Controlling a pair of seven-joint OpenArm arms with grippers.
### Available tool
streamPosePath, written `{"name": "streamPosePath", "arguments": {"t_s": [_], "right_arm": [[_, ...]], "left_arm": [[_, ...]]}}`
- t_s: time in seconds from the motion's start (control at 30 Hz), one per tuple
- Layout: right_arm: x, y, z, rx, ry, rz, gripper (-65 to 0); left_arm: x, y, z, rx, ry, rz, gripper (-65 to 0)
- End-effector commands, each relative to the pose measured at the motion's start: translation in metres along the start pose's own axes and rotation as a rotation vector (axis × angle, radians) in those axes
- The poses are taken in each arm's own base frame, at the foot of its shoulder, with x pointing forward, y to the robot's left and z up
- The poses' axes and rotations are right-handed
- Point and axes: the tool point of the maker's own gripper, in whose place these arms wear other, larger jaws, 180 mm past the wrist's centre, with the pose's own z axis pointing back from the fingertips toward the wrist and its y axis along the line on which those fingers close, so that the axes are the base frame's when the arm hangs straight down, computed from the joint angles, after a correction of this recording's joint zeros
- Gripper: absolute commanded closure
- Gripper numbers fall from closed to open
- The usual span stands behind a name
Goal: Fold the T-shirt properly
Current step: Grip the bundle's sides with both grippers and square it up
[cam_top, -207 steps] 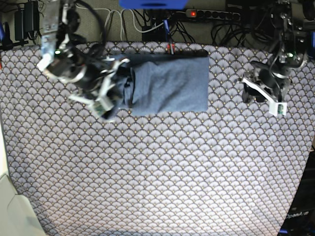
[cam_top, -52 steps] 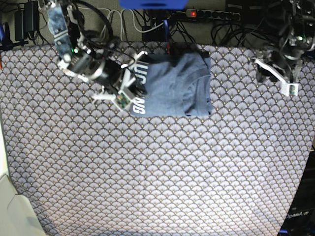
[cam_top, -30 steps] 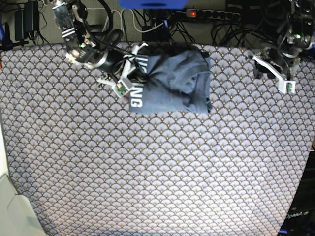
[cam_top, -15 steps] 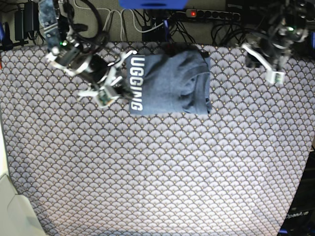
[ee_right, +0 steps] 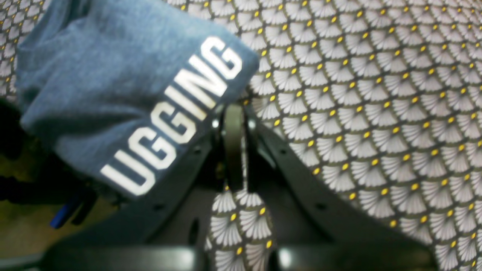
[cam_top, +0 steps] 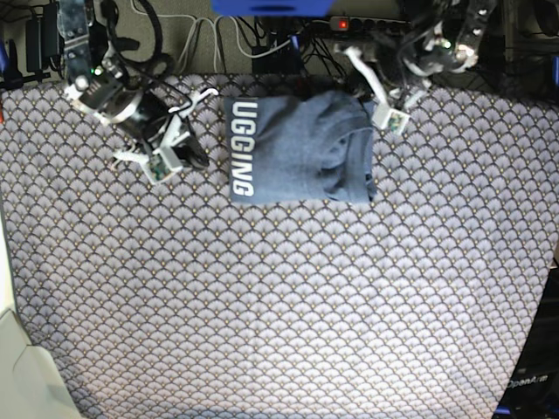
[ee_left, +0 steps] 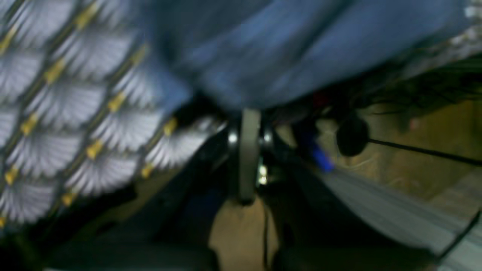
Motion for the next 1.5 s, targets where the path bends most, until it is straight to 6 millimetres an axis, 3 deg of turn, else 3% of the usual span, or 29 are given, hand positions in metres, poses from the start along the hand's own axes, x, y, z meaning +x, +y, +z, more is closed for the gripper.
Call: {"name": "streamPosePath", "arguments": {"t_s": [0.0, 0.2, 0.47, 0.7, 0.87, 1.07, 1.37, 1.47], "right_arm": [[0.012, -0.001, 0.002, 0.001, -0.047, 0.006, 0.0], [0.0, -0.002, 0.005, 0.004, -0.013, 0.008, 0.0], [-0.008, -0.011, 0.008, -0.016, 0.032, 0.015, 0.0], [-0.009, -0.015, 0.01, -0.023, 0.043, 0.028, 0.0], [-0.008, -0.019, 0.01, -0.028, 0.043, 0.037, 0.0], [-0.006, -0.026, 0.006, -0.038, 0.042, 0.04, 0.0], [-0.02, -0.077, -0.033, -0.089, 0.1, -0.02, 0.0], [-0.021, -0.071, -0.044, -0.062, 0.112, -0.018, 0.0]], "left_arm": [[-0.002, 0.001, -0.002, 0.003, 0.005, 0.003, -0.1], [0.002, 0.001, -0.023, -0.005, 0.019, 0.022, -0.1], [0.02, 0.007, -0.025, 0.005, -0.02, 0.009, -0.1], [0.034, 0.044, -0.028, 0.084, -0.039, 0.05, 0.0], [0.061, 0.059, -0.027, 0.113, -0.096, 0.049, 0.0], [0.096, 0.064, -0.051, 0.108, -0.134, 0.097, 0.0], [0.145, 0.052, -0.091, 0.064, -0.163, 0.178, 0.0], [0.16, 0.047, -0.1, 0.051, -0.17, 0.193, 0.0]]}}
